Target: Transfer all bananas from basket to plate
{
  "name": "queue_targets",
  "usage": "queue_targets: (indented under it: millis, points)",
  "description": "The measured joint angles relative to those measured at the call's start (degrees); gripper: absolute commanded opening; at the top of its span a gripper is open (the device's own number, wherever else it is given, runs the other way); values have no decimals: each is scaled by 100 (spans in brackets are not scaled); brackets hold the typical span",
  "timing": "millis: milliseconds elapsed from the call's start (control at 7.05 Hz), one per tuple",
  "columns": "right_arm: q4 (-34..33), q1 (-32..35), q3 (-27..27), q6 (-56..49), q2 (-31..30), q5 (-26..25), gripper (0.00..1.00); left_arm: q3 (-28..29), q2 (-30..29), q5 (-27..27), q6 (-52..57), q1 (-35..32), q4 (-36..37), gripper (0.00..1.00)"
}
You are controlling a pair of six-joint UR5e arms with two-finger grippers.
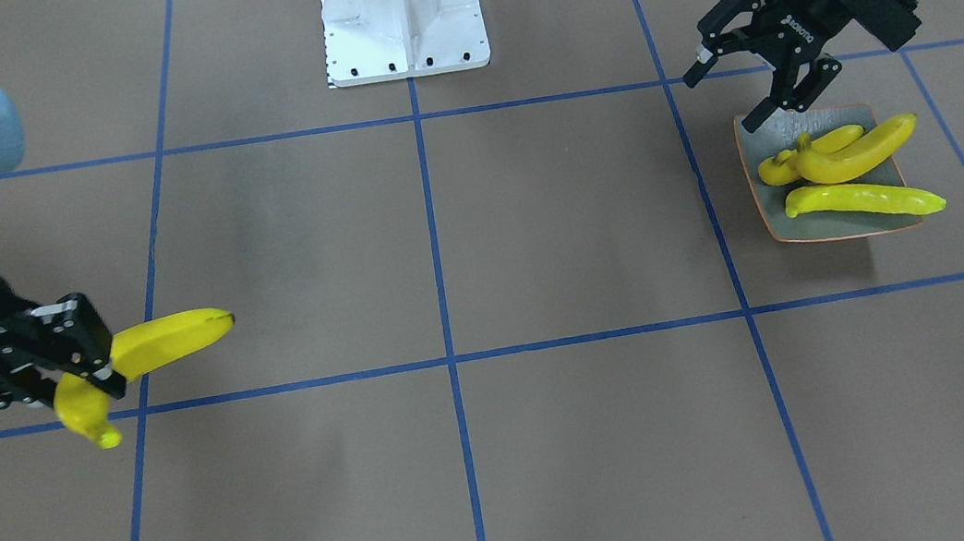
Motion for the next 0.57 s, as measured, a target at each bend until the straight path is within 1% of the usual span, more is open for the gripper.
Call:
queue_targets:
  millis: [284, 567]
  points:
    - [73, -400, 82, 362, 459, 21, 0, 131, -812, -11, -516, 15, 13, 100]
    - [116, -774, 247, 585, 752, 37, 0, 301, -1264, -14, -675, 71, 0, 100]
